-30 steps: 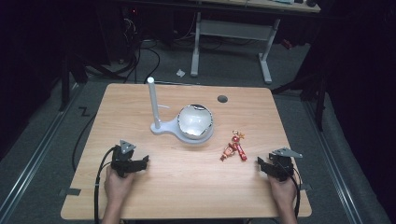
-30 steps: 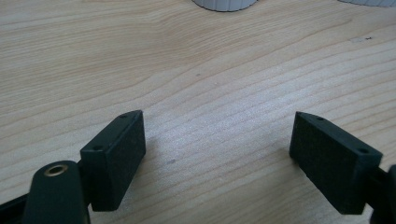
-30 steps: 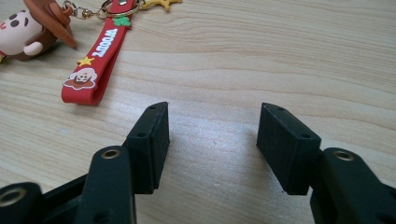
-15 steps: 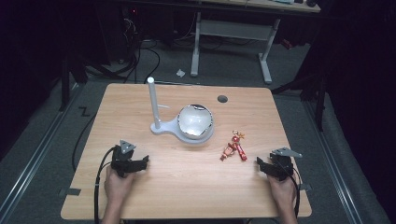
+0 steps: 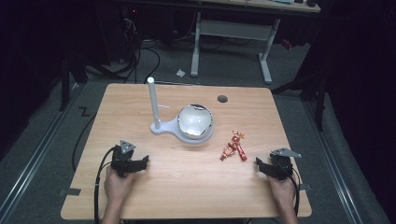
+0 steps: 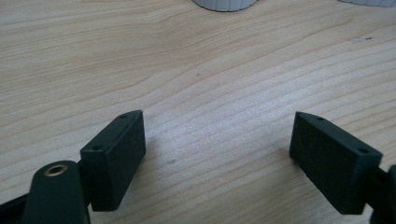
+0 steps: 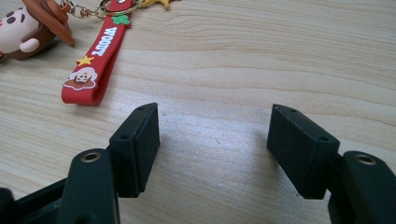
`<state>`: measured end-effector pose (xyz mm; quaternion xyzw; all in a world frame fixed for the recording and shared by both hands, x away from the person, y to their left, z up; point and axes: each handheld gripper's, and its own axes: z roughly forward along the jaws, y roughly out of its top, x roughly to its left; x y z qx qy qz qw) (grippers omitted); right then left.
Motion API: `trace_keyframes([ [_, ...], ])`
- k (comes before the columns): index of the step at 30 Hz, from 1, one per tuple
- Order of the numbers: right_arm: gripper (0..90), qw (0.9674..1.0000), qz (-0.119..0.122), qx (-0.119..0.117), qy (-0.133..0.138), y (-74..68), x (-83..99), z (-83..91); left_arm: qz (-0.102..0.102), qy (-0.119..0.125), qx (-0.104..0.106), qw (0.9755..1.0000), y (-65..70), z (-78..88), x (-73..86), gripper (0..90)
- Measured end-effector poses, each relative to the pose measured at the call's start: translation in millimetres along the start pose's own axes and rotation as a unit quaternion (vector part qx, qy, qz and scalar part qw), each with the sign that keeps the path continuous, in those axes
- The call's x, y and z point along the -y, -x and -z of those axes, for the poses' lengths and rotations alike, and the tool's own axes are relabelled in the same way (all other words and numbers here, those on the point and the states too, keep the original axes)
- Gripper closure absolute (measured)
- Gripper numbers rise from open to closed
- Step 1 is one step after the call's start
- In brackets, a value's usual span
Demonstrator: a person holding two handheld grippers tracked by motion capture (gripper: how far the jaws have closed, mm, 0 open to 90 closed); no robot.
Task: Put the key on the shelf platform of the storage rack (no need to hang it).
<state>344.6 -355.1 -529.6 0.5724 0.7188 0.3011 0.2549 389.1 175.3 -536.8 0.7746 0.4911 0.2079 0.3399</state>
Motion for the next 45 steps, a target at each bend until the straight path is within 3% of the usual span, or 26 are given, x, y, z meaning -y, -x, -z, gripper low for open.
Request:
trace_keyframes([
  [9, 34.0, 1.0000, -0.002, 0.002, -0.001, -1.4, -0.2, 0.3, 0.000, -0.001, 0.000, 1.0000, 0.0, 0.1, -0.1, 18.8],
  [15, 33.0, 0.9999, -0.001, -0.013, -0.003, -6.5, -1.7, 1.9, 0.000, 0.000, 0.000, 1.0000, 0.0, 0.0, 0.0, 18.8],
  [23, 29.9, 0.9988, 0.006, -0.047, 0.008, -20.0, -8.3, 7.9, 0.000, -0.001, 0.000, 1.0000, 0.0, 0.1, -0.1, 18.8],
  [34, 22.4, 0.9978, 0.003, -0.066, 0.007, -36.8, -18.0, 0.6, 0.000, -0.001, 0.000, 1.0000, 0.1, 0.2, 0.0, 18.8],
  [45, 18.6, 0.9969, 0.020, -0.075, 0.003, -51.2, -31.0, -7.3, -0.001, 0.001, 0.000, 1.0000, 0.4, 0.1, 0.2, 19.0],
])
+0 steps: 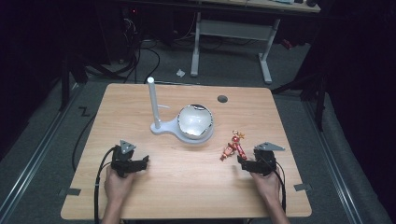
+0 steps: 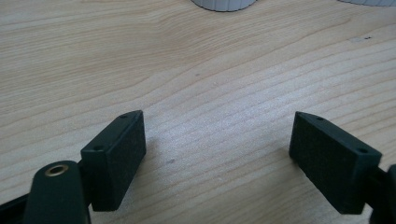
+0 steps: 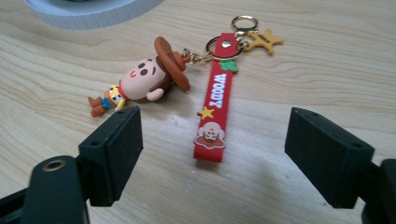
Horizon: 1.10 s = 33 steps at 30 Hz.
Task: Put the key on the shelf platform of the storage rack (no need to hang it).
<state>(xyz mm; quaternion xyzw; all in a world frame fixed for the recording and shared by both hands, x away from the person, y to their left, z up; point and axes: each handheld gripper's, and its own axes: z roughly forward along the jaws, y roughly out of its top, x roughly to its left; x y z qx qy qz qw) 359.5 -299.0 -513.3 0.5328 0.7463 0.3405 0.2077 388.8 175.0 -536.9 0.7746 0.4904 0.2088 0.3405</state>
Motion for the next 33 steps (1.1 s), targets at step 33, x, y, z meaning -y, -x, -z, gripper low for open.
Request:
trace_keyframes([
  [33, 12.8, 0.9994, -0.015, 0.006, -0.030, -20.1, -34.0, -49.7, -0.004, -0.001, 0.005, 1.0000, 0.4, 0.0, 0.0, 18.5],
])
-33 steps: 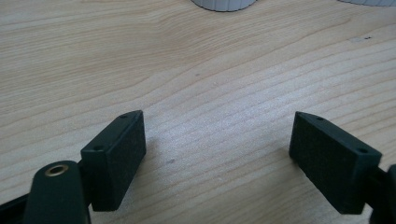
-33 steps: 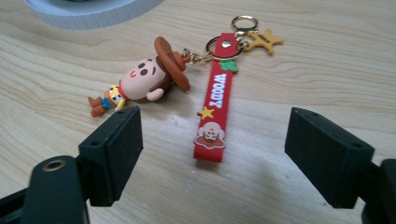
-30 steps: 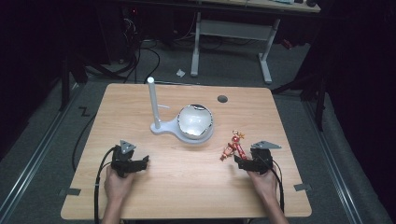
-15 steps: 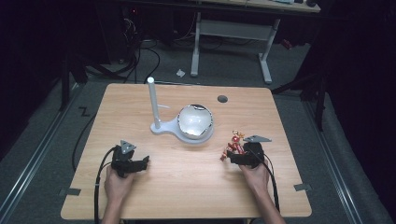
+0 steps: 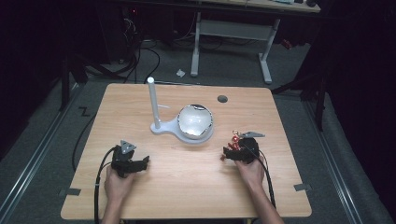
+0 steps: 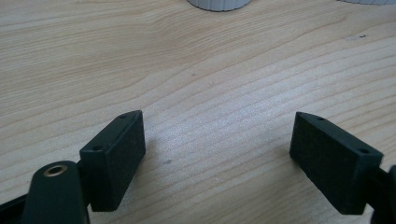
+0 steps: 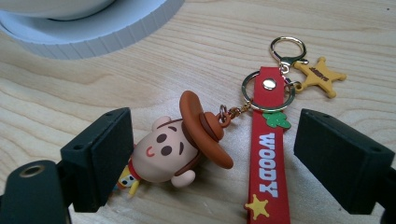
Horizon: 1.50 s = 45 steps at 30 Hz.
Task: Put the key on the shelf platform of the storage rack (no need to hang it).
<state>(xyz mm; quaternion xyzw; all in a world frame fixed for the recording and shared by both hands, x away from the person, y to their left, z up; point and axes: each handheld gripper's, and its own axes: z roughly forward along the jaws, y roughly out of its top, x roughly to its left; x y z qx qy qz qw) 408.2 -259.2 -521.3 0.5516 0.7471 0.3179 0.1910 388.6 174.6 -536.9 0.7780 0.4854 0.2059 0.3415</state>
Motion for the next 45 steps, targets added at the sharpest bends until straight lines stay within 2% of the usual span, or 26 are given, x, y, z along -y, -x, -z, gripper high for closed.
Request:
trace_keyframes([
  [2, 13.4, 1.0000, 0.005, -0.002, -0.009, -0.2, 0.7, -2.1, 0.000, 0.000, 0.000, 1.0000, 0.0, 0.0, 0.0, 18.5],
  [3, 14.5, 0.9999, 0.002, -0.011, -0.013, 0.8, 1.4, -2.8, 0.000, 0.000, 0.000, 1.0000, 0.0, 0.0, 0.0, 18.5],
  [9, 19.5, 0.9996, 0.010, -0.020, -0.017, 2.7, 2.5, -0.5, 0.000, 0.000, 0.000, 1.0000, -0.1, -0.1, 0.0, 18.5],
  [11, 25.4, 0.9994, 0.017, -0.024, -0.016, 3.7, 3.4, 1.1, 0.001, 0.000, 0.000, 1.0000, -0.1, -0.1, 0.0, 18.6],
  [12, 34.4, 0.9992, 0.027, -0.026, -0.016, 3.2, 4.6, 3.3, 0.001, 0.000, 0.000, 1.0000, -0.1, -0.1, 0.0, 18.6],
  [13, 34.4, 0.9992, 0.027, -0.026, -0.016, 3.2, 4.6, 3.3, 0.001, 0.000, 0.000, 1.0000, -0.1, -0.1, 0.0, 18.6],
  [14, 40.9, 0.9990, 0.034, -0.024, -0.016, 2.8, 5.4, 4.5, 0.001, 0.000, 0.000, 1.0000, -0.1, -0.1, 0.0, 18.6],
  [15, 48.1, 0.9983, 0.057, -0.008, -0.015, 1.3, 7.6, 6.5, 0.001, 0.000, 0.000, 1.0000, -0.1, -0.1, 0.0, 18.6],
  [20, 51.4, 0.9974, 0.071, -0.004, -0.015, 1.4, 8.9, 7.7, 0.001, 0.000, 0.000, 1.0000, -0.1, -0.1, -0.1, 18.6],
  [26, 55.0, 0.9964, 0.083, -0.012, -0.012, 4.0, 9.9, 8.9, 0.000, 0.000, 0.000, 1.0000, -0.2, 0.0, -0.1, 18.6],
  [27, 63.7, 0.9961, 0.086, -0.013, -0.010, 4.7, 10.1, 9.0, 0.001, 0.000, 0.000, 1.0000, -0.1, -0.1, -0.1, 18.6],
  [28, 66.1, 0.9963, 0.085, -0.016, -0.004, 8.5, 10.7, 10.3, 0.001, 0.000, 0.000, 1.0000, -0.2, 0.0, -0.1, 18.6],
  [30, 66.3, 0.9966, 0.078, -0.026, -0.006, 12.1, 10.7, 9.9, 0.000, -0.001, 0.000, 1.0000, -0.2, 0.0, -0.1, 18.6],
  [35, 66.5, 0.9956, 0.091, -0.023, -0.003, 10.5, 10.7, 11.8, 0.000, -0.001, 0.000, 1.0000, -0.2, 0.0, -0.1, 18.6],
  [40, 66.6, 0.9956, 0.087, -0.031, 0.019, 11.6, 8.5, 20.4, 0.000, -0.001, 0.000, 1.0000, -0.2, 0.0, -0.1, 18.6],
  [45, 66.6, 0.9949, 0.081, -0.044, 0.041, 15.0, 5.8, 38.3, 0.001, 0.000, 0.000, 1.0000, -0.2, 0.0, -0.1, 18.6],
])
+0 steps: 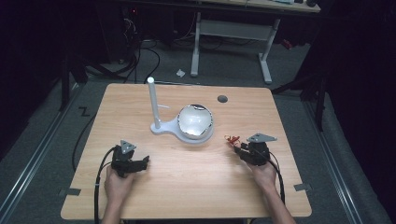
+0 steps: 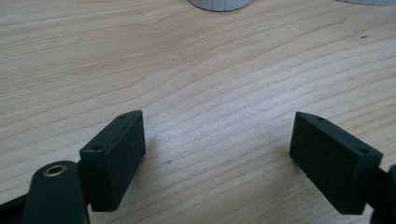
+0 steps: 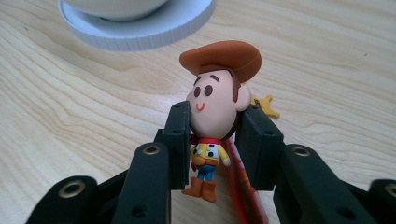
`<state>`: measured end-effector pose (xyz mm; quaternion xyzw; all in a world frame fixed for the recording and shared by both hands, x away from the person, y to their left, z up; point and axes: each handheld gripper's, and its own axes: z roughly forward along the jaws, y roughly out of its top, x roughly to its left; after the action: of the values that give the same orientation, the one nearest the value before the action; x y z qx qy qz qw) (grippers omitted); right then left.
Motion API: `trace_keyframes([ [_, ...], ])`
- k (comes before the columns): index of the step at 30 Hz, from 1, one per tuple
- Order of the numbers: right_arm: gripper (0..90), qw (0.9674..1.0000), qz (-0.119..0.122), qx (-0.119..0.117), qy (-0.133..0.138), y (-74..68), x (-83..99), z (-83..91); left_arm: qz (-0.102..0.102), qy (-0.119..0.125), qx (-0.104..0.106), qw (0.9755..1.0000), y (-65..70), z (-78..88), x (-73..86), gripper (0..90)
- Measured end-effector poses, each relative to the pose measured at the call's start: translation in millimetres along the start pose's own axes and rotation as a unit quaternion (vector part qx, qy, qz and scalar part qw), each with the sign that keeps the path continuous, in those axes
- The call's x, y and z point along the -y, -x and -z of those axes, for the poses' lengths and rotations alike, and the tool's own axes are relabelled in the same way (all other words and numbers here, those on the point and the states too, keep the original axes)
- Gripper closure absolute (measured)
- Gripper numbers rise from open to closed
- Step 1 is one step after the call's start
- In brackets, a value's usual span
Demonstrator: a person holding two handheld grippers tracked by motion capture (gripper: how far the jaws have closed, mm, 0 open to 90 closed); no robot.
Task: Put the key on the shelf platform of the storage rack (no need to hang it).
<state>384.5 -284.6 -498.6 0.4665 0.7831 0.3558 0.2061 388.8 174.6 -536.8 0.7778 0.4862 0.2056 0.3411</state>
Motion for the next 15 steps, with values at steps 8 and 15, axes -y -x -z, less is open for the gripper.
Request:
trace_keyframes([
  [8, 66.6, 0.9996, 0.012, -0.008, 0.022, -3.1, -7.9, 24.2, 0.000, 0.001, -0.001, 1.0000, 0.0, -0.1, 0.0, 18.6],
  [15, 66.6, 0.9988, 0.015, -0.017, 0.043, -6.5, -11.0, 37.9, 0.000, 0.001, -0.001, 1.0000, 0.0, -0.1, 0.0, 18.6],
])
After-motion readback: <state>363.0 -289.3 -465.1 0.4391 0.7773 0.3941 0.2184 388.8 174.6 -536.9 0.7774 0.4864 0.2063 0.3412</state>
